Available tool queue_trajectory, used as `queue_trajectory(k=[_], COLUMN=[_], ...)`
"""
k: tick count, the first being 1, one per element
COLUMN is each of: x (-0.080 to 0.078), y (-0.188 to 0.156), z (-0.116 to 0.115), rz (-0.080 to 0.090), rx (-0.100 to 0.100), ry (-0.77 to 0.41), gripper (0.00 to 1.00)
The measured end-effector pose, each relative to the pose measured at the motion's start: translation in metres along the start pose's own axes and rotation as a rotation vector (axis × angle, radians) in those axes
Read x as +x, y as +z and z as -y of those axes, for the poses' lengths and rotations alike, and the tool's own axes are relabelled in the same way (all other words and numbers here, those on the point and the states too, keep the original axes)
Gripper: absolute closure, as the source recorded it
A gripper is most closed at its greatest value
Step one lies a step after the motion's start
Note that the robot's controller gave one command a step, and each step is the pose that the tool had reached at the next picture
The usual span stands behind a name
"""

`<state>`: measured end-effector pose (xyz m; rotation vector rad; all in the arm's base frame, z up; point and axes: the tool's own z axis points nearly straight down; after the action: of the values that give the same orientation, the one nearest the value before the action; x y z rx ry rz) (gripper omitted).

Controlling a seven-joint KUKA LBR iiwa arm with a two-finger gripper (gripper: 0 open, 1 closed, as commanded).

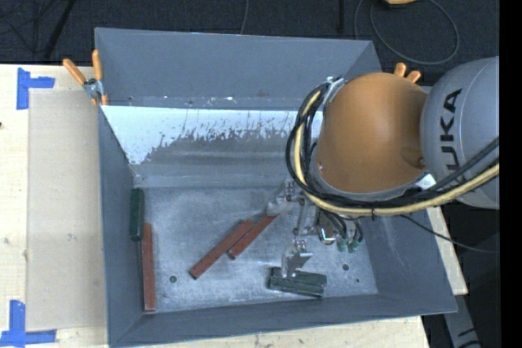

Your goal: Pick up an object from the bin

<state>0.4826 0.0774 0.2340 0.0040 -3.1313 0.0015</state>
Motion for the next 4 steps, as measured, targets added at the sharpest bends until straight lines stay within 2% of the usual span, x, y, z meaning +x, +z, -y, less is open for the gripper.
queue_trajectory(k=[1,2,3,4], x=[-0.002,-0.018,-0.020,-0.075], y=[-0.004,0.048,0.117,0.157], z=[0.000,-0.025,-0.023,-0.034], rz=[0.008,0.016,0.013,0.027], rx=[-0.001,-0.002,-0.001,-0.003], ry=[0.003,-0.015,-0.121,-0.312], gripper=[0.00,0.00,0.00,1.00])
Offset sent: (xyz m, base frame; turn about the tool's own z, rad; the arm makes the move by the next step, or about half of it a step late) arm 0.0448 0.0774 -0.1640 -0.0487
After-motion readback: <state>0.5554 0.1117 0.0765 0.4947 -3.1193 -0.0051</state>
